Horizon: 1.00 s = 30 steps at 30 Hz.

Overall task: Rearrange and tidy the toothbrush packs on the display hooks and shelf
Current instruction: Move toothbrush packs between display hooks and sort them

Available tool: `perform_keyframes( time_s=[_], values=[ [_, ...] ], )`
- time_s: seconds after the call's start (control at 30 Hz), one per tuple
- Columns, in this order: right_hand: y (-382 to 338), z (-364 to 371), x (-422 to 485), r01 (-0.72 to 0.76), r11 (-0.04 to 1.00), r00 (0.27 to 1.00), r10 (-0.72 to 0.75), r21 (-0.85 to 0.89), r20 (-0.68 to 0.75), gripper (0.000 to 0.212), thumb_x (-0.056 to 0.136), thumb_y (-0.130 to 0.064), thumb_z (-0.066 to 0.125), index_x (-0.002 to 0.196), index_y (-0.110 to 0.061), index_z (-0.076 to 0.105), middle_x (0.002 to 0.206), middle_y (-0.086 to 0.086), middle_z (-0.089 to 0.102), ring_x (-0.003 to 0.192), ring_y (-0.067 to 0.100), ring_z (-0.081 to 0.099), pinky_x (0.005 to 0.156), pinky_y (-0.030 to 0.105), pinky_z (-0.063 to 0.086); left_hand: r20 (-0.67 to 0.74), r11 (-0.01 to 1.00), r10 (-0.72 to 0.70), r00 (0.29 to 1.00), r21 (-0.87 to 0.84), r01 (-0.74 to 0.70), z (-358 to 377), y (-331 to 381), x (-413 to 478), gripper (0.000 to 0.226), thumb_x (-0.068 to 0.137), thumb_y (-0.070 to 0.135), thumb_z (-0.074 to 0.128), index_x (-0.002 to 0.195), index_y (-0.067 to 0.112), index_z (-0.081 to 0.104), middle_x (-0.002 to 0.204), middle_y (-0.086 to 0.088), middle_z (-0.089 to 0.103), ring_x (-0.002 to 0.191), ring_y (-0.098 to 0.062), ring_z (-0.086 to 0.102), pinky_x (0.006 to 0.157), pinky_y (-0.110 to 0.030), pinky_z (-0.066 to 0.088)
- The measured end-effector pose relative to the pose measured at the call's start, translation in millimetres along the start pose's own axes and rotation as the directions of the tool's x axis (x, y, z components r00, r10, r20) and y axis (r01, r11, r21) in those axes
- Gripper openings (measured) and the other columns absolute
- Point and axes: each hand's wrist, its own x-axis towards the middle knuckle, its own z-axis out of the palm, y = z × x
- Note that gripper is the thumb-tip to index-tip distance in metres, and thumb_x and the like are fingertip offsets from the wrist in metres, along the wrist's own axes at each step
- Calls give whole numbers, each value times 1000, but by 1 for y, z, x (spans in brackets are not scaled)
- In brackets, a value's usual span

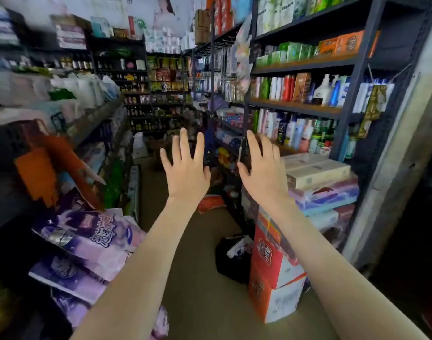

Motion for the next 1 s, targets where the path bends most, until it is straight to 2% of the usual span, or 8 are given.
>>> perform_keyframes(
  time_s=[0.1, 0.3, 0.47, 0.67, 0.87, 1.0],
  values=[
    [4, 40, 26, -25, 999, 998, 22, 43, 55, 70, 95, -35, 48, 151, -22, 8, 151, 10, 24, 135, 30, 25, 105, 44, 34, 95, 996, -85, 992, 31, 83, 36, -5, 20, 77, 95, 43, 45, 151, 24, -4, 158, -14, -3, 145, -32, 6, 114, -53, 10],
    [3, 130, 113, 45, 998, 990, -50, 39, 133, 70, 96, -35, 47, 151, -21, 5, 152, 10, 23, 136, 28, 25, 105, 41, 33, 113, 984, -180, 977, 38, 176, 124, -30, 88, 76, 94, 40, 49, 151, 21, 4, 157, -16, 11, 143, -32, 16, 114, -52, 17],
    [4, 205, 195, 56, 997, 980, -65, 56, 188, 67, 97, -35, 46, 150, -20, 9, 152, 9, 23, 138, 28, 23, 106, 42, 31, 223, 934, -357, 907, 66, 352, 194, -58, 148, 72, 95, 37, 48, 151, 22, 4, 154, -17, 16, 140, -35, 21, 112, -55, 21],
    [-7, 313, 273, 83, 993, 971, -100, 84, 219, 66, 97, -34, 47, 150, -18, 11, 151, 11, 24, 137, 29, 24, 106, 42, 32, 202, 943, -334, 921, 89, 322, 275, -96, 209, 68, 96, 34, 47, 151, 21, 8, 153, -18, 20, 138, -34, 26, 111, -49, 27],
    [-20, 456, 370, 108, 987, 962, -134, 118, 239, 65, 96, -33, 48, 149, -17, 14, 150, 11, 26, 137, 29, 25, 105, 42, 34, 135, 930, -364, 921, 110, 352, 388, -151, 281, 62, 97, 30, 45, 150, 20, 13, 152, -17, 23, 136, -33, 29, 109, -45, 29],
    [-27, 551, 450, 130, 977, 957, -168, 168, 235, 65, 96, -32, 49, 149, -17, 15, 150, 11, 27, 136, 30, 26, 105, 42, 34, 105, 930, -355, 929, 136, 340, 467, -195, 358, 61, 94, 26, 51, 148, 17, 24, 146, -19, 35, 129, -35, 40, 103, -45, 37]
  ],
)
